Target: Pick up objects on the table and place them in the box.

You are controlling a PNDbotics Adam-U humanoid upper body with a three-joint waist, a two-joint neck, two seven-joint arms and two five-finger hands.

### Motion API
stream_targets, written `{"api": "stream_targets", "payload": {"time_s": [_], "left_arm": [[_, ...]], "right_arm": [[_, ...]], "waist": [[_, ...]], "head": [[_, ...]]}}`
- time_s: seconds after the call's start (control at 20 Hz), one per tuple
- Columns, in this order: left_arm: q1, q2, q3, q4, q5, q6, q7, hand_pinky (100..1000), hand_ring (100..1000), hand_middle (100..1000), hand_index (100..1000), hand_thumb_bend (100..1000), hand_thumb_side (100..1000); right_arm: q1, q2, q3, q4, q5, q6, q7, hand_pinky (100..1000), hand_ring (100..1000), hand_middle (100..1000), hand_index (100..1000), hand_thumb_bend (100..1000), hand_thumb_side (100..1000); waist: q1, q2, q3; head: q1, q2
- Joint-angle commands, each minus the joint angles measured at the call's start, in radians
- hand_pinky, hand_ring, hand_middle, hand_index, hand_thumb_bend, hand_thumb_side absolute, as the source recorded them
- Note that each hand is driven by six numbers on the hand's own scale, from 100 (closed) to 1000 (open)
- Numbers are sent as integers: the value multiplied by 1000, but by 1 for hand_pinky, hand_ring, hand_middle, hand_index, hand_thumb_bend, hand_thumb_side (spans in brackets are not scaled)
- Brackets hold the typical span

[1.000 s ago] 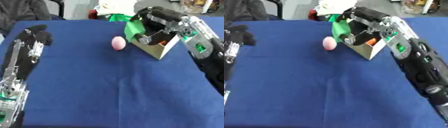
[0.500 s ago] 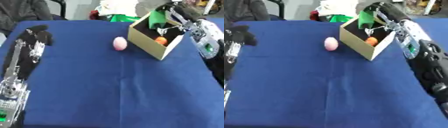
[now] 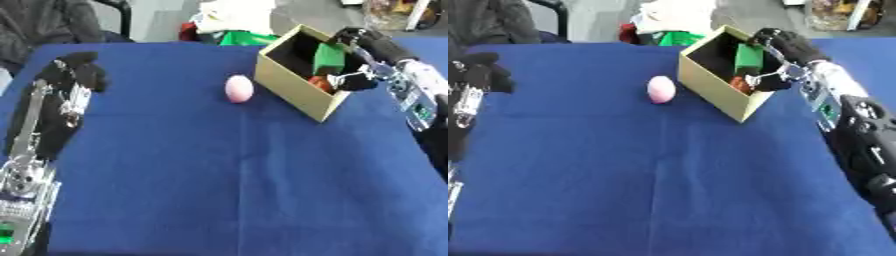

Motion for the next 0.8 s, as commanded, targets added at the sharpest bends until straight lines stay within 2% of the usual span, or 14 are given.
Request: {"api": "stream_targets", "payload": {"time_s": [0.05,0.3,0.45,0.6,0.8], "left_arm": [[-9,20,7,-14,-6,-1,3,633,606,576,779,241,689],[-8,20,7,-14,-6,-1,3,633,606,576,779,242,688],[-7,20,7,-14,-6,-1,3,633,605,575,779,242,688],[-7,20,6,-15,-5,-2,2,633,605,575,779,242,688],[-8,20,4,-15,-5,-2,0,633,605,575,779,242,688]], "right_arm": [[-20,-23,-2,-29,11,-7,12,853,897,941,1000,280,365],[-27,-26,18,-106,-2,-24,33,859,903,945,989,312,412],[-31,-25,37,-174,-28,-36,47,848,883,889,978,291,397],[-37,-21,61,-239,-70,-52,70,845,878,881,978,293,390],[-43,-19,75,-279,-102,-49,102,842,873,873,975,283,384]], "waist": [[-1,-18,-2],[-2,-19,-2],[-3,-19,1],[-5,-20,6],[-6,-20,13]], "head": [[4,-11],[6,-11],[6,-11],[5,-11],[1,-10]]}}
